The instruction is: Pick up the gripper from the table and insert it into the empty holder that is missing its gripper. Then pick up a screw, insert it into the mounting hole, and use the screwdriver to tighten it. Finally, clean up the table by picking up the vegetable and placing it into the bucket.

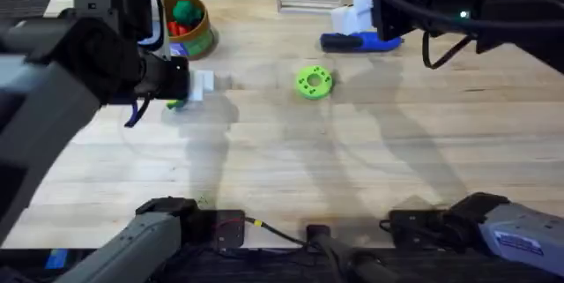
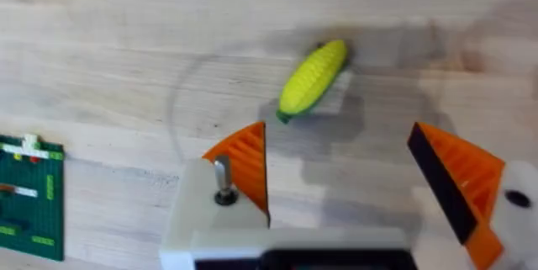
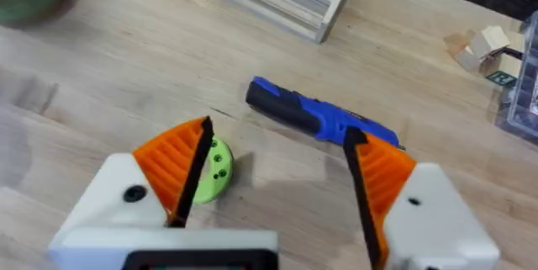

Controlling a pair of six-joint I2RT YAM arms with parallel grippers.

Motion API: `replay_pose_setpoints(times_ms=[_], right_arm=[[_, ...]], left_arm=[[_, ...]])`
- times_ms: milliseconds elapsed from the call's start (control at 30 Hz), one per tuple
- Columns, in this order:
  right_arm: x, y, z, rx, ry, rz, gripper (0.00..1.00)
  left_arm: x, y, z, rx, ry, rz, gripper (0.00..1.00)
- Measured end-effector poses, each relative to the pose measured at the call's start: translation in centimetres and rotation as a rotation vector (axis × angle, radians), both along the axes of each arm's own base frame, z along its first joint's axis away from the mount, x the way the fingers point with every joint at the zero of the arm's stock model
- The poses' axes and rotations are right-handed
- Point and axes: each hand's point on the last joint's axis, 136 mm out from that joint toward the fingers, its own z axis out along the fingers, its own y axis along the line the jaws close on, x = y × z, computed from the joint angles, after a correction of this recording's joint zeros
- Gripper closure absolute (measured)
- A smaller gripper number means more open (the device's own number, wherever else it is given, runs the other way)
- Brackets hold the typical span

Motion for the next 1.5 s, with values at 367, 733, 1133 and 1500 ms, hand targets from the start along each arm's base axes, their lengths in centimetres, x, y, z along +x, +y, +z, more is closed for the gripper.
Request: replay_pose_setpoints(times_ms=[367, 733, 1133, 1500], right_arm=[[-0.1, -0.1, -0.1, -0.003, 0.007, 0.0, 0.011], [-0.6, -0.3, -0.8, -0.02, 0.039, 0.0, 0.009], [-0.6, -0.3, -0.8, -0.02, 0.04, 0.0, 0.011], [-0.6, -0.3, -0.8, -0.02, 0.04, 0.0, 0.009]], left_arm=[[3.2, 3.1, -6.7, -0.108, 0.125, 0.104, 0.008], [3.9, 2.6, -10.2, -0.142, 0.2, 0.082, 0.008], [3.4, 1.9, -10.6, -0.18, 0.237, 0.072, 0.764], [4.1, 2.1, -3.6, -0.14, 0.006, 0.052, 0.975]])
